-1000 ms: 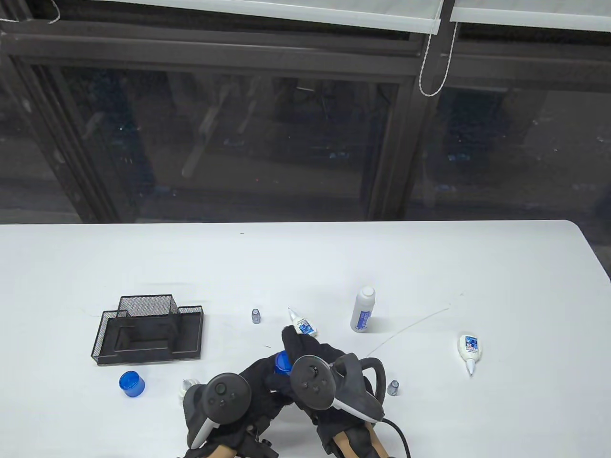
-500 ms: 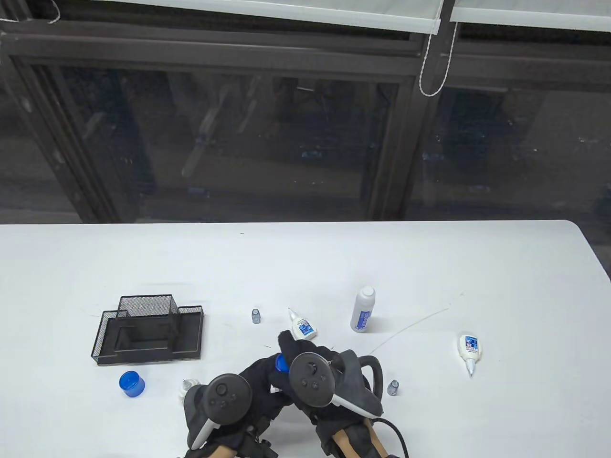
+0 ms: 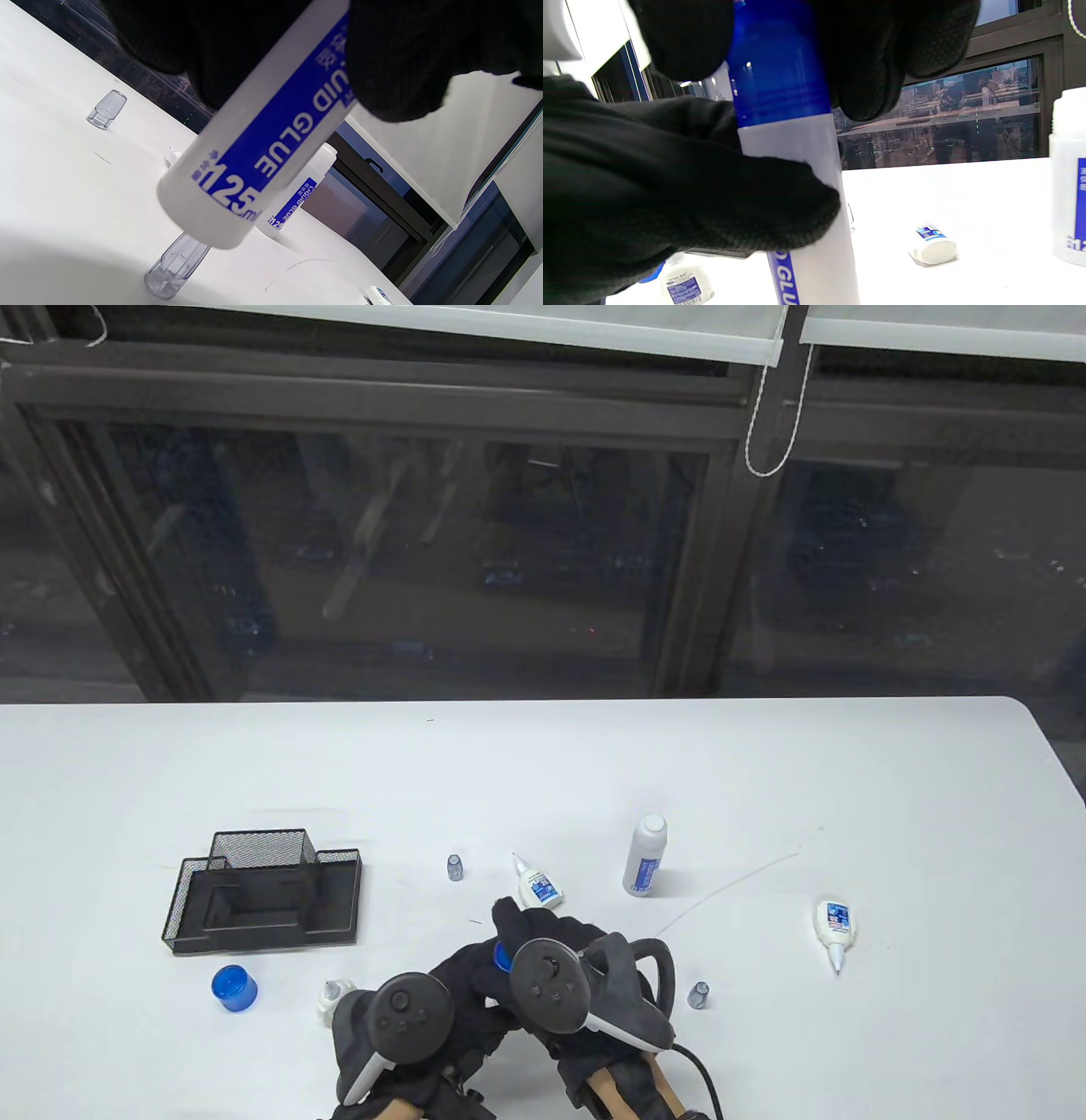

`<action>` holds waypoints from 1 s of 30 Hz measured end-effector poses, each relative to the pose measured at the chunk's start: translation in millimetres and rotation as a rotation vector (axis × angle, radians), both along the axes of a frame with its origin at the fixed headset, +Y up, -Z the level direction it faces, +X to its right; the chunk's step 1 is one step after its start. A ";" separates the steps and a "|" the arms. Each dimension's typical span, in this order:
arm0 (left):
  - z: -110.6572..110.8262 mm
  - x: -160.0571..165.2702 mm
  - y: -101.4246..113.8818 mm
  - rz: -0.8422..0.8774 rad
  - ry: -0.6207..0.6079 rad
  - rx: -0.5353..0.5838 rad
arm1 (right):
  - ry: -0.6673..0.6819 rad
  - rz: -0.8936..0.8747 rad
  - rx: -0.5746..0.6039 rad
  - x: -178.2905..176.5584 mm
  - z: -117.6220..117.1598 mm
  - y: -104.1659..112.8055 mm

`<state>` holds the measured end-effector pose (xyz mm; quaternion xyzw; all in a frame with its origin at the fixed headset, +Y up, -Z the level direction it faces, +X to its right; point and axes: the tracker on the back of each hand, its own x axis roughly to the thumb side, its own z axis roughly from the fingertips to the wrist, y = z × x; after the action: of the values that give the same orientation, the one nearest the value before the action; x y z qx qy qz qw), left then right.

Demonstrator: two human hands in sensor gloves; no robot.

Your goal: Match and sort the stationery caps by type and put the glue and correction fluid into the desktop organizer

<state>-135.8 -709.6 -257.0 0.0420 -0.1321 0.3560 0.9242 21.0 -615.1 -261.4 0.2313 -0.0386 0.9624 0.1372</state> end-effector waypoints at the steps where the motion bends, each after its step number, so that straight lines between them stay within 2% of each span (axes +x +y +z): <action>1: -0.7 -0.7 1.6 0.003 -0.010 -0.004 | 0.001 -0.022 0.008 0.4 0.6 1.3; 6: -4.3 -7.0 3.5 -0.031 -0.087 -0.018 | 0.032 -0.068 0.010 2.5 5.3 8.9; 9: -4.7 -8.2 3.1 0.004 -0.058 0.004 | 0.019 -0.067 0.045 1.2 6.4 9.0; 15: 0.8 -6.7 5.6 -0.087 0.024 0.071 | 0.005 -0.057 0.072 -3.0 9.3 7.3; 18: 1.4 -7.9 6.9 -0.069 0.018 0.082 | -0.003 -0.077 0.104 -2.0 11.1 8.2; 22: 0.5 -9.0 7.1 -0.078 0.019 0.081 | 0.028 -0.198 -0.024 9.3 4.9 4.3; 25: -1.6 -13.4 6.8 -0.038 0.029 0.054 | -0.009 -0.319 -0.075 28.3 -1.6 0.9; 30: -3.3 -20.6 7.6 -0.046 0.054 0.056 | -0.183 -0.177 -0.098 69.8 -16.5 -17.9</action>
<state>-156.4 -701.9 -260.3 0.0744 -0.1179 0.3293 0.9339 90.8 -633.0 -277.9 0.1312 -0.0242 0.9644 0.2284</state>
